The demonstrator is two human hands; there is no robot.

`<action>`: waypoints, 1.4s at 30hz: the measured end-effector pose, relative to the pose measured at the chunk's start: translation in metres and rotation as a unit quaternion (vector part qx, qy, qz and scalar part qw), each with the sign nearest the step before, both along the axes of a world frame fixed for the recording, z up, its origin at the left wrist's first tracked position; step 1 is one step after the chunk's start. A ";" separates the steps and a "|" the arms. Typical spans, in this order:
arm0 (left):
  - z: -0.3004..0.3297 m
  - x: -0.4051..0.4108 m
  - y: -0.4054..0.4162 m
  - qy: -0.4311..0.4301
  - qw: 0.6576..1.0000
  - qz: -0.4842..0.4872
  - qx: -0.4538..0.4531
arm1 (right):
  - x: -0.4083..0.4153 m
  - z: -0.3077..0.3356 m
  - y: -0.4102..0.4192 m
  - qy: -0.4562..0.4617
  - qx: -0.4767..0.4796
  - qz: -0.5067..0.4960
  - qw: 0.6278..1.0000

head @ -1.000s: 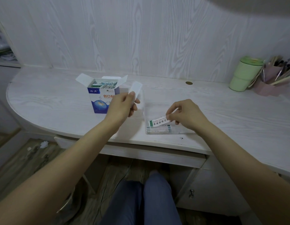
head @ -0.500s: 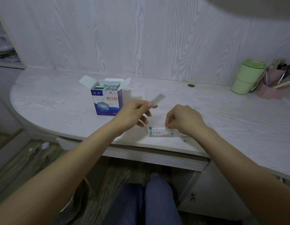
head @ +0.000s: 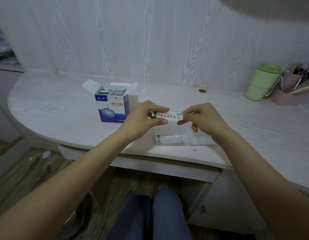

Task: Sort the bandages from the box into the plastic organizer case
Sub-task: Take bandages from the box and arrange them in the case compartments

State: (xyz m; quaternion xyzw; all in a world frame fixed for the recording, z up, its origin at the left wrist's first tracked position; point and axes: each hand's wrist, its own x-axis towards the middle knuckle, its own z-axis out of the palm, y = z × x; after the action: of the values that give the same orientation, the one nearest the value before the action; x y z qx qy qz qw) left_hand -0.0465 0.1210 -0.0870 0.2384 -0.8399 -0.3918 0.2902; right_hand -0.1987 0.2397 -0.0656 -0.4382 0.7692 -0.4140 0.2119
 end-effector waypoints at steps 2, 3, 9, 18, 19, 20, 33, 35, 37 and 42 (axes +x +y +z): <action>0.001 -0.002 0.004 0.005 1.000 -0.011 0.004 | 0.002 0.001 0.001 -0.051 -0.014 -0.014 0.998; 0.000 -0.003 0.006 0.001 1.000 -0.019 0.003 | 0.003 0.001 0.001 -0.065 -0.018 -0.016 0.998; -0.004 -0.005 0.006 -0.039 0.998 -0.043 -0.018 | 0.003 -0.001 0.000 -0.093 -0.034 -0.038 0.994; -0.009 -0.008 0.004 -0.126 0.990 -0.030 -0.063 | 0.000 -0.012 -0.005 0.099 0.030 0.018 0.994; -0.009 -0.010 0.004 -0.144 0.987 -0.022 -0.069 | 0.001 -0.013 -0.006 0.124 0.044 0.015 0.991; -0.009 -0.011 0.005 -0.162 0.983 -0.015 -0.083 | 0.001 -0.014 -0.007 0.147 0.060 0.010 0.987; -0.001 -0.023 0.008 -0.307 0.918 -0.009 -0.249 | 0.013 -0.018 -0.010 0.317 0.162 0.025 0.934; 0.000 -0.022 0.008 -0.314 0.910 -0.012 -0.269 | 0.013 -0.017 -0.011 0.319 0.165 0.025 0.933; 0.000 -0.023 0.007 -0.317 0.906 -0.012 -0.281 | 0.013 -0.016 -0.011 0.317 0.168 0.025 0.933; 0.002 -0.017 0.005 -0.295 0.923 -0.014 -0.248 | 0.014 -0.016 -0.008 0.302 0.157 0.028 0.940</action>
State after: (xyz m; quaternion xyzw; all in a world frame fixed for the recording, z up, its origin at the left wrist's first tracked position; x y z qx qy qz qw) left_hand -0.0639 0.1263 -0.0854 0.2523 -0.9609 -0.0871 0.0733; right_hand -0.1849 0.2315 -0.0816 -0.5249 0.8398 -0.1299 0.0475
